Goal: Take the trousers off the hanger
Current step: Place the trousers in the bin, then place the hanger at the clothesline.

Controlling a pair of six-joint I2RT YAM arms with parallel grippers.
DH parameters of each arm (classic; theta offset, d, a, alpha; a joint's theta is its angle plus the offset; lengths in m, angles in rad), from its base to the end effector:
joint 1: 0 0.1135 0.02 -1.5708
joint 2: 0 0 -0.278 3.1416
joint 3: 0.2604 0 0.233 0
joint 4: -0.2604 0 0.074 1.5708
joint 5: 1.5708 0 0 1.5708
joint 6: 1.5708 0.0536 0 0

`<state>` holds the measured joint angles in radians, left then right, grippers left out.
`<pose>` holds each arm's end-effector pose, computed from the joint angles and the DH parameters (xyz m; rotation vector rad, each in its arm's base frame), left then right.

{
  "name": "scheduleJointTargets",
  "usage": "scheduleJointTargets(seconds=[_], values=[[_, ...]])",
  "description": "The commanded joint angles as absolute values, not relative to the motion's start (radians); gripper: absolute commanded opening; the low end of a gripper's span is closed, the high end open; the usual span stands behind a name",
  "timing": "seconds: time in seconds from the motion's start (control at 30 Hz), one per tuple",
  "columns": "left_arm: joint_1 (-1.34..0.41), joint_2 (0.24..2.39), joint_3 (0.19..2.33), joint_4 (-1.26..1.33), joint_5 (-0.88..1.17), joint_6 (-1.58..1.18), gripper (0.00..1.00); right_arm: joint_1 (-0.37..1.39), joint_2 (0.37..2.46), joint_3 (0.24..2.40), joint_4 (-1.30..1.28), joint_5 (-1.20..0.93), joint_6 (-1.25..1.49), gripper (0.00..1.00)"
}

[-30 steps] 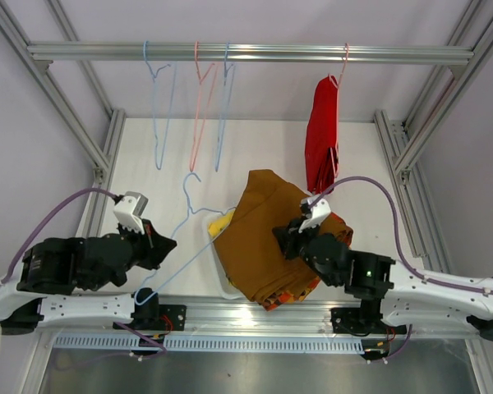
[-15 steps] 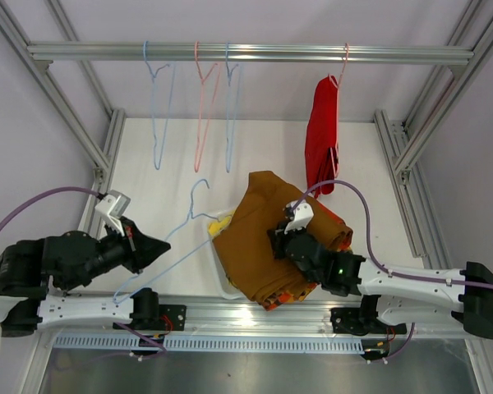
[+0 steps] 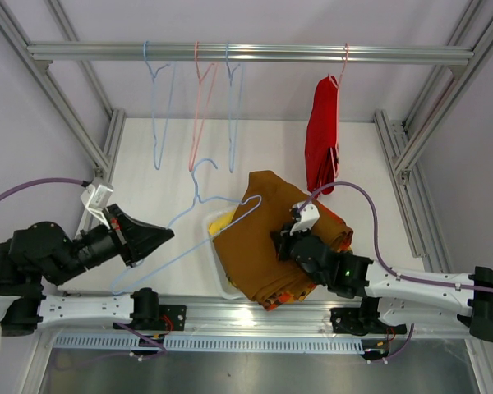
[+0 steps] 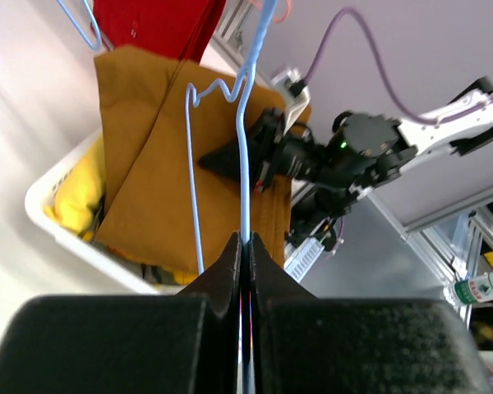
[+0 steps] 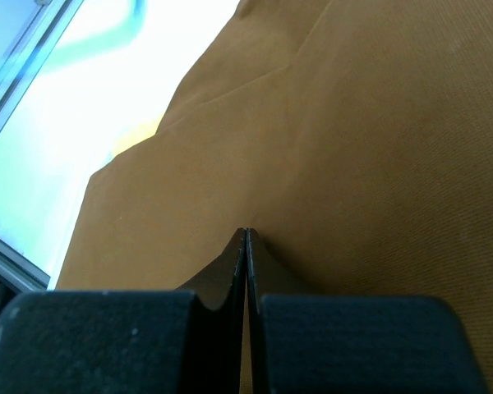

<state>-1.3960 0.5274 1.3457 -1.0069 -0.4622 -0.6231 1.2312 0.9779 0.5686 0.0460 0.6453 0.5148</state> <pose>0.0252 -0.0054 0.4359 0.3599 1.8295 -1.0525 0.0984 0.1819 0.2680 -0.2492 1.8833 0.5806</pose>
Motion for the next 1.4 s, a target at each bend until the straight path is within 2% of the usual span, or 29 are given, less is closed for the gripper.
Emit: scheduleJointTargets(seconds=[0.0,0.1,0.13,0.23,0.3,0.4,0.5,0.6,0.63,0.67,0.87,0.97,1.0,1.07,1.1,1.13,1.37], values=[[-1.399,0.571,1.387,-0.893,-0.452,-0.551,0.01,1.22,0.985,0.549,0.006,0.658,0.551,0.0],[-1.399,0.591,1.39,-0.853,-0.541,-0.516,0.01,1.226,0.971,0.563,0.005,0.612,0.535,0.0],[-1.399,0.61,1.391,-0.838,-0.566,-0.496,0.0,1.229,0.96,0.569,0.005,0.601,0.514,0.06],[-1.399,0.662,1.404,-0.755,-0.644,-0.414,0.01,1.239,0.913,0.613,-0.038,0.584,0.476,0.13],[-1.397,0.692,1.423,-0.706,-0.676,-0.385,0.01,1.247,0.875,0.644,-0.058,0.557,0.443,0.14],[-1.391,0.722,1.424,-0.591,-0.672,-0.325,0.01,1.249,0.815,0.664,-0.106,0.511,0.407,0.19],[-1.338,0.79,1.459,-0.548,-0.638,-0.281,0.01,1.258,0.772,0.693,-0.175,0.499,0.391,0.25],[-1.195,0.889,1.515,-0.541,-0.481,-0.299,0.01,1.27,0.73,0.715,-0.221,0.502,0.365,0.43],[-1.162,0.916,1.525,-0.535,-0.441,-0.307,0.01,1.276,0.718,0.725,-0.228,0.508,0.361,0.52],[-1.104,0.942,1.532,-0.528,-0.376,-0.311,0.01,1.279,0.713,0.729,-0.238,0.514,0.354,0.56],[-0.983,1.15,1.669,-0.485,-0.27,-0.319,0.01,1.282,0.707,0.744,-0.264,0.505,0.33,0.64],[-0.963,1.238,1.729,-0.479,-0.278,-0.321,0.01,1.281,0.704,0.732,-0.255,0.508,0.319,0.65],[-0.959,1.258,1.742,-0.479,-0.297,-0.322,0.01,1.281,0.704,0.729,-0.252,0.509,0.319,0.61],[-0.942,1.308,1.781,-0.474,-0.311,-0.324,0.01,1.281,0.701,0.721,-0.242,0.506,0.318,0.37],[-0.934,1.322,1.792,-0.471,-0.311,-0.324,0.01,1.279,0.7,0.718,-0.241,0.508,0.318,0.15],[-0.924,1.348,1.816,-0.471,-0.311,-0.324,0.01,1.279,0.699,0.716,-0.238,0.512,0.325,0.0],[-0.896,1.431,1.899,-0.411,-0.339,-0.316,0.01,1.267,0.704,0.681,-0.229,0.497,0.328,0.0]])
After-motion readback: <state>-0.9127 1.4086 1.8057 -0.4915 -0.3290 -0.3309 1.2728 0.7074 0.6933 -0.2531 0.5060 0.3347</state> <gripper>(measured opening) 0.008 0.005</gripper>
